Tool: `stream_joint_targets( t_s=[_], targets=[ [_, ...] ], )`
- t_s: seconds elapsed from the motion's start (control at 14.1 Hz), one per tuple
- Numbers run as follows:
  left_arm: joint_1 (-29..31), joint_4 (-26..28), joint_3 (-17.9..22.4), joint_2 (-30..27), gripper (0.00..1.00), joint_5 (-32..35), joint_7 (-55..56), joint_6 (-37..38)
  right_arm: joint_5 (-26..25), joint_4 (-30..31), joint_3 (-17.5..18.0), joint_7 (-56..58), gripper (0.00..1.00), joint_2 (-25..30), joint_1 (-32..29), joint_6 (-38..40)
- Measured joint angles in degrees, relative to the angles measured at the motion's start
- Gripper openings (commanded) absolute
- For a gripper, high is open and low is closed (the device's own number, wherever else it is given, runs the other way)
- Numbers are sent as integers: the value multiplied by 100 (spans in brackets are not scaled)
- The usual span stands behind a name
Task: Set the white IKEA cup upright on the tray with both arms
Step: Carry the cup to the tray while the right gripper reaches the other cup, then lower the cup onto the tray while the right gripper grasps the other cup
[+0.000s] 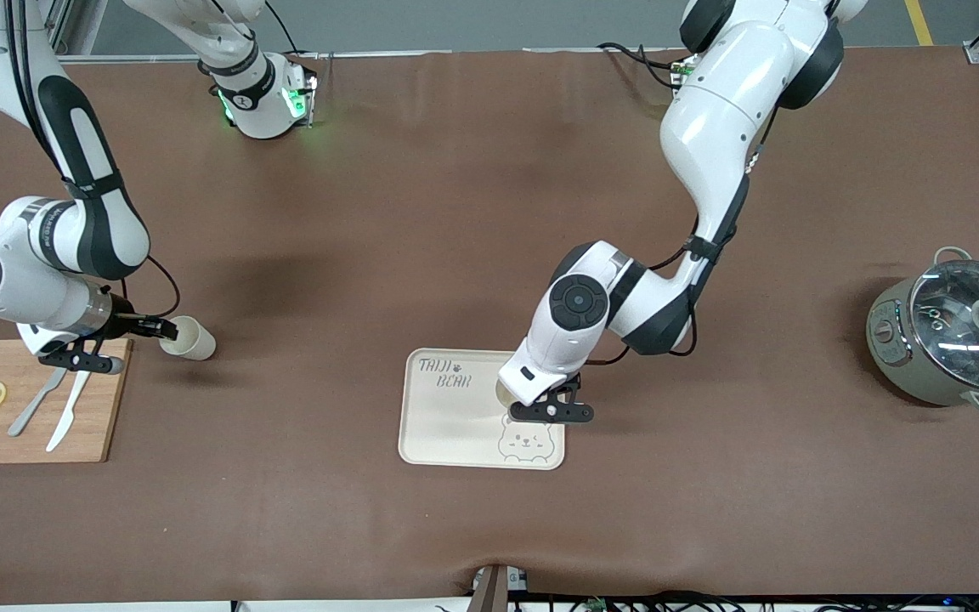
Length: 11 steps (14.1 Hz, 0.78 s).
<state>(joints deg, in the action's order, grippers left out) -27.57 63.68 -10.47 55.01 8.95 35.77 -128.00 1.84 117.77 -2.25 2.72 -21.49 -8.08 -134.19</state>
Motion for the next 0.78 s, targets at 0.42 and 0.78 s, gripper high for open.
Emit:
stream_joint_targets(
  t_s=[0.42,0.78],
  targets=[
    [-8,-2,5,196,0,0,36,-310,2,116,7,-51,0,-30,1,-172],
    [-28,-3,7,220,0,0,61,-365,25,104,39,-54,0,1,8,-107]
  ],
)
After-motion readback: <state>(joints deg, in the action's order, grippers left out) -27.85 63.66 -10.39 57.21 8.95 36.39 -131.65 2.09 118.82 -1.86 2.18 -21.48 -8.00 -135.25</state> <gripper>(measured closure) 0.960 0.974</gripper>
